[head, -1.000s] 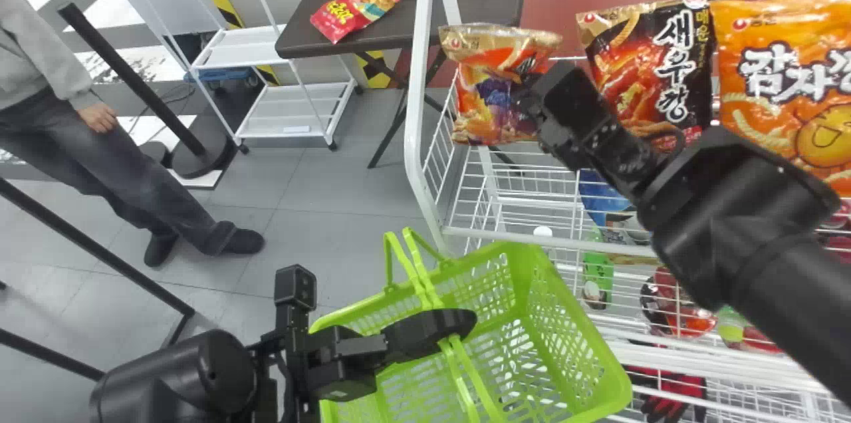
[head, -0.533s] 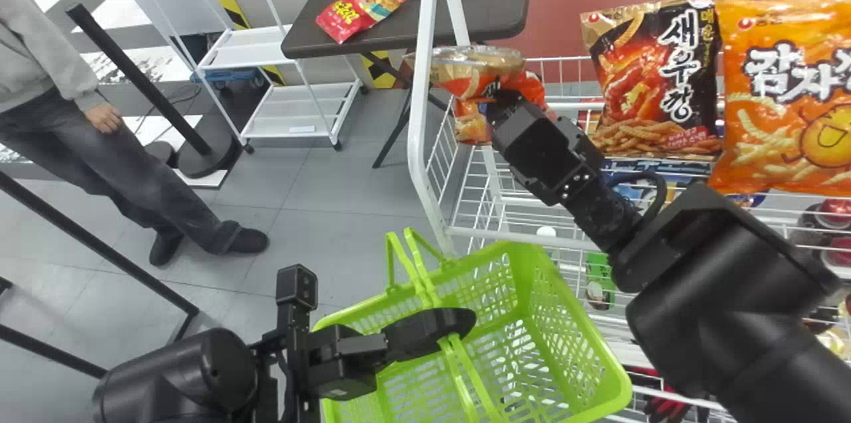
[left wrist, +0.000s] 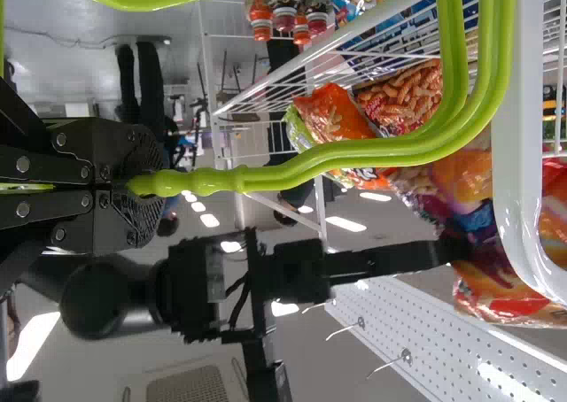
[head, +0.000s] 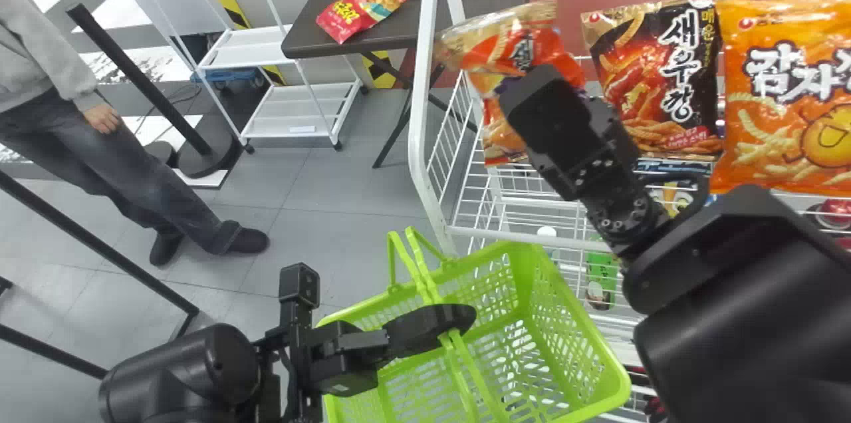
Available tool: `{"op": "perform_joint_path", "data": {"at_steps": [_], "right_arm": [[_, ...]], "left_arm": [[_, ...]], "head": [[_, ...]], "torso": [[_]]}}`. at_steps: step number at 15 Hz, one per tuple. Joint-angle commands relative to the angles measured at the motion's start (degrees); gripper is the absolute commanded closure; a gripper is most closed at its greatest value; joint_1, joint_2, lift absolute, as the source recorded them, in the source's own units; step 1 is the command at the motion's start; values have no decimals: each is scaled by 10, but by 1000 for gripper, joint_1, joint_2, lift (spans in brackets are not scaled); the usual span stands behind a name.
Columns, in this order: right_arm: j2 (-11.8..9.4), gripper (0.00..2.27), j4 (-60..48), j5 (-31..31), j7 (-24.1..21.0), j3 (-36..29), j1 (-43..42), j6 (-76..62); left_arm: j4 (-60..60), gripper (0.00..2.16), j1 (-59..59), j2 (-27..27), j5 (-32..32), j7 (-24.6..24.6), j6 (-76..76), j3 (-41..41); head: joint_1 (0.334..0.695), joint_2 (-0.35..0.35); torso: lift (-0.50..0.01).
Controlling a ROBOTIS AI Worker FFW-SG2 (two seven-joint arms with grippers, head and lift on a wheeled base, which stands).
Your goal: Hold basket handle with left hand then pick Saewookkang with right hand and place into basket
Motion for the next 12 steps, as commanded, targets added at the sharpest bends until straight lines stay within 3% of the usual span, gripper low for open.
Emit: {"op": "perform_joint_path", "data": {"at_steps": [1, 2, 8, 12], "right_arm": [[1, 2243, -76, 2, 0, -6, 21, 107], [1, 2243, -110, 1, 1, -8, 31, 151], [-65, 2246, -301, -12, 18, -2, 96, 434], [-74, 2246, -346, -20, 37, 44, 121, 523]], "left_arm": [[8, 2152, -9, 1, -2, 0, 18, 0], [8, 2152, -10, 1, -2, 0, 18, 0], [17, 2152, -21, 3, -3, 1, 18, 1], [16, 2155, -21, 1, -1, 1, 18, 2]], "head": [[695, 350], [695, 350], [695, 288], [695, 283]], "torso": [[-19], [-19], [-19], [-19]]}}
